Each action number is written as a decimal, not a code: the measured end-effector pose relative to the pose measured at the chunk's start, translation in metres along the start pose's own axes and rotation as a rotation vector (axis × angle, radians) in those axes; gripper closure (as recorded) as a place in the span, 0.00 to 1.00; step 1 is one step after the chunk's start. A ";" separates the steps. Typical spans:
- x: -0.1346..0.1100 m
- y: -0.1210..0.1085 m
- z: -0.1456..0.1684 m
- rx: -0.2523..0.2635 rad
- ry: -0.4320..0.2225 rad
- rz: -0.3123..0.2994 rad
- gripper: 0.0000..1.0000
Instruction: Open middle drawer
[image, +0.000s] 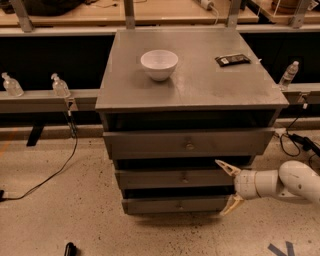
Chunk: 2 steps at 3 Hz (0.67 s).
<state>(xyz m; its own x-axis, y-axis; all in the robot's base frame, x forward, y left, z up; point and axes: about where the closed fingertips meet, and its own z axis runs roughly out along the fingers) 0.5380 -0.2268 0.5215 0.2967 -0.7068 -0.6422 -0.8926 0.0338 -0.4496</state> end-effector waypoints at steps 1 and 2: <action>0.026 -0.013 0.010 0.031 -0.059 0.066 0.00; 0.045 -0.029 0.017 0.059 -0.029 0.087 0.00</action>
Offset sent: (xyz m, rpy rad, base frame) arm 0.0706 -0.0368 -0.0352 0.0556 0.0092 -0.1408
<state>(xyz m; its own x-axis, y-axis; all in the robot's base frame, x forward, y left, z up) 0.5828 -0.2472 0.4951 0.2291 -0.6785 -0.6980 -0.8941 0.1367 -0.4264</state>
